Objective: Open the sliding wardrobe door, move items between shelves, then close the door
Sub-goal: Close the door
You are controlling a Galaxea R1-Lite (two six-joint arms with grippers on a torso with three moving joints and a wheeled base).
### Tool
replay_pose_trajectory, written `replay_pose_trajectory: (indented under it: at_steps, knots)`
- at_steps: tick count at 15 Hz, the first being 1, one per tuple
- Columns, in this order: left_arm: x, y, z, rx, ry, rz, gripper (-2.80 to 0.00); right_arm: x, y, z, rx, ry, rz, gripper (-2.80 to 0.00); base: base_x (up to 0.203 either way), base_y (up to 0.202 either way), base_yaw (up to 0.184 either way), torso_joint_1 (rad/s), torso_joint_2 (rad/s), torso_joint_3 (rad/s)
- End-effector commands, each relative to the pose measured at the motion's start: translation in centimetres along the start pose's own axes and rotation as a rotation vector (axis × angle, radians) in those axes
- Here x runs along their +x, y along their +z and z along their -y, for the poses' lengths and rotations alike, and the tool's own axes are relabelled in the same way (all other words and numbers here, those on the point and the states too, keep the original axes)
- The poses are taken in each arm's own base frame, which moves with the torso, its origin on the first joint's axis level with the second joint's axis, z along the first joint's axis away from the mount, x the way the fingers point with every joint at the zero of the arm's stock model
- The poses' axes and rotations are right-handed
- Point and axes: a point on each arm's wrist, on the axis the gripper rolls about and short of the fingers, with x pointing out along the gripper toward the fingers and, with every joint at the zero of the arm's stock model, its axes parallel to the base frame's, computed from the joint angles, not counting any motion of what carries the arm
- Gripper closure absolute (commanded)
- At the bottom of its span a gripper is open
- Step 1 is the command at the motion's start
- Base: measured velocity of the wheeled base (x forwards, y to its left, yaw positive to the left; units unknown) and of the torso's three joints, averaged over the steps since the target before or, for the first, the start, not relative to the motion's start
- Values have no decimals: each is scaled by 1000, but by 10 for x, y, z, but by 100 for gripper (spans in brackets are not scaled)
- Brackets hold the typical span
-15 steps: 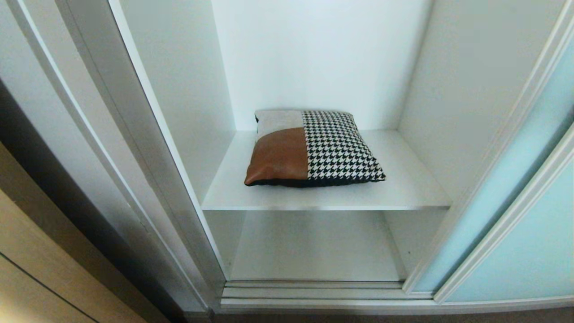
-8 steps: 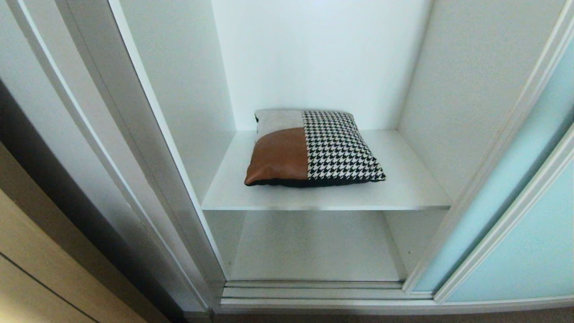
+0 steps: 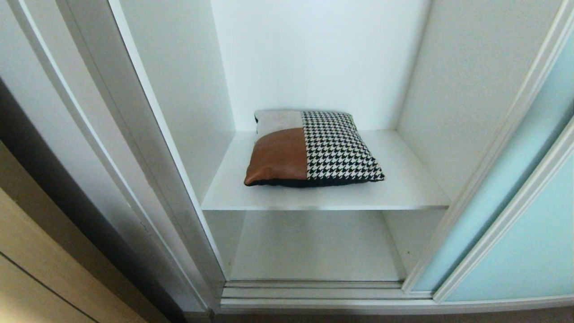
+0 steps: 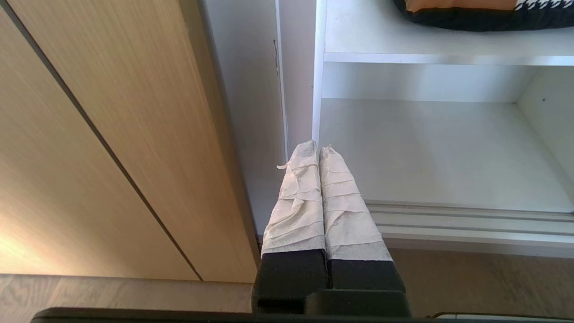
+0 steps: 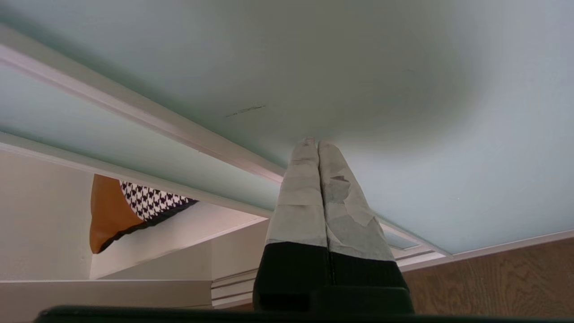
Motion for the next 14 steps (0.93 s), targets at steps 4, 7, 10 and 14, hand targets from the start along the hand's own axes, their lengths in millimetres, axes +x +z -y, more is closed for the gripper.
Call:
replay_pose_trajectory:
  at_steps: [4,7,10,14]
  knots:
    - [0,0,0,0,1,-3,0,-1,-16,-25,-2,58,-54,0,0,0,0,0,0,0]
    - [0,0,0,0,1,-3,0,-4,-32,-39,-4,89,-90,0,0,0,0,0,0,0]
    - [0,0,0,0,1,-3,0,-6,-44,-52,-11,121,-120,0,0,0,0,0,0,0]
    - [0,0,0,0,1,-3,0,-13,-67,-79,-50,202,-172,0,0,0,0,0,0,0]
